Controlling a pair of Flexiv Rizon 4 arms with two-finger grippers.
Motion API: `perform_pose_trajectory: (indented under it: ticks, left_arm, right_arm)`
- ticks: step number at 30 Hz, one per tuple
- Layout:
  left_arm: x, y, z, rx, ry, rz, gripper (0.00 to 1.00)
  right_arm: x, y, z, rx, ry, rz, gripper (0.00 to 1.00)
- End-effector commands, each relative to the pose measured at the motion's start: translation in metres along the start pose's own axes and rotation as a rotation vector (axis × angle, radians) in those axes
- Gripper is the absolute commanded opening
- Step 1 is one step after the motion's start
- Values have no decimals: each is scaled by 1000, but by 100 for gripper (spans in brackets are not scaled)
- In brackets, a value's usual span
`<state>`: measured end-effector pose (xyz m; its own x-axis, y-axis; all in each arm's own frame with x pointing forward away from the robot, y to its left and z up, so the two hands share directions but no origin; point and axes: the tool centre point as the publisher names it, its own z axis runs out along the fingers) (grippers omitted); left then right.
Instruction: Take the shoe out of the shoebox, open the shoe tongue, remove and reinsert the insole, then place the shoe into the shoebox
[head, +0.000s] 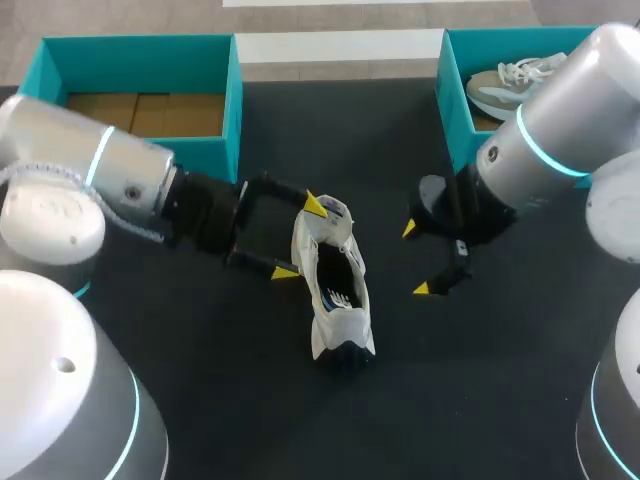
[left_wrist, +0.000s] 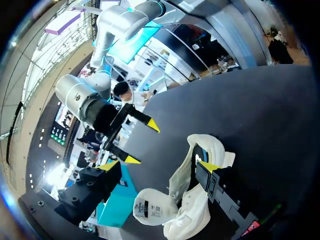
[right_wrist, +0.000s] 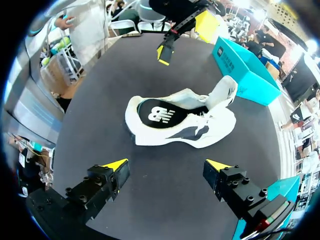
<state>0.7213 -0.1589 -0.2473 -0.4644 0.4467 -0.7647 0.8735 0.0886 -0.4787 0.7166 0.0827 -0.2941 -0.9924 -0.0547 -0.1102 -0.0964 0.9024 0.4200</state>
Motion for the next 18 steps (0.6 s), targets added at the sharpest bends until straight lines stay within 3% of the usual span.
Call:
perform_pose_trajectory:
  ticks: [1,6,14,18]
  left_arm:
    - [-5,4,0,11,171,0,100]
    - [-5,4,0,11,171,0,100]
    - [-5,4,0,11,171,0,100]
    - [4,4,0,44,303,30,100]
  right_arm:
    - [-2,-9,-42,-4,1,-11,100]
    - [-11,-13,-71,-11,-24,-16,100]
    - [-20,-13,-107,71,-32,-22,100]
    - [-20,-13,-107,71,-32,-22,100]
